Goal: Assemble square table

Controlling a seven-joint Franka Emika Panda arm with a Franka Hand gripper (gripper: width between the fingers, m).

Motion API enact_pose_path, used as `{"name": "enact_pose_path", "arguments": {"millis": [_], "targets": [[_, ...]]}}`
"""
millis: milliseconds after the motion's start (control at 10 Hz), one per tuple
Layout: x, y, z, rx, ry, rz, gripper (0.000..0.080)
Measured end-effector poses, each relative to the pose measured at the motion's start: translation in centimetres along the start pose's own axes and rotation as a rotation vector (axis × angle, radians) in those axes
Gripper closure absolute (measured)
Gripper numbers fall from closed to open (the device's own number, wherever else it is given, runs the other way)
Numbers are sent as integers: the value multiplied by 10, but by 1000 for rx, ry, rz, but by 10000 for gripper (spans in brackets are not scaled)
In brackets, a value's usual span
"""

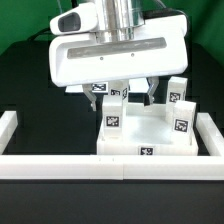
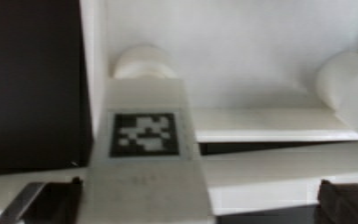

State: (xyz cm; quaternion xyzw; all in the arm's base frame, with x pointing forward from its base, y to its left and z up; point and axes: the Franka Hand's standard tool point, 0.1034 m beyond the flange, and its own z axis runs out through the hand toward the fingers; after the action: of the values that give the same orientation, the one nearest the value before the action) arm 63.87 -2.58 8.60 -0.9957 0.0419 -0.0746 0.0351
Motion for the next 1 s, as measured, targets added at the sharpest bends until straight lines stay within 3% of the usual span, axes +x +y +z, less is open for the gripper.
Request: {"name": "enact_pose_path", "arguments": {"millis": [200, 700, 1000], "targets": [[0, 10, 0, -17, -1, 3, 151], [0, 10, 0, -15, 1, -16, 151], [-1, 18, -1, -24, -11, -11, 151]]}}
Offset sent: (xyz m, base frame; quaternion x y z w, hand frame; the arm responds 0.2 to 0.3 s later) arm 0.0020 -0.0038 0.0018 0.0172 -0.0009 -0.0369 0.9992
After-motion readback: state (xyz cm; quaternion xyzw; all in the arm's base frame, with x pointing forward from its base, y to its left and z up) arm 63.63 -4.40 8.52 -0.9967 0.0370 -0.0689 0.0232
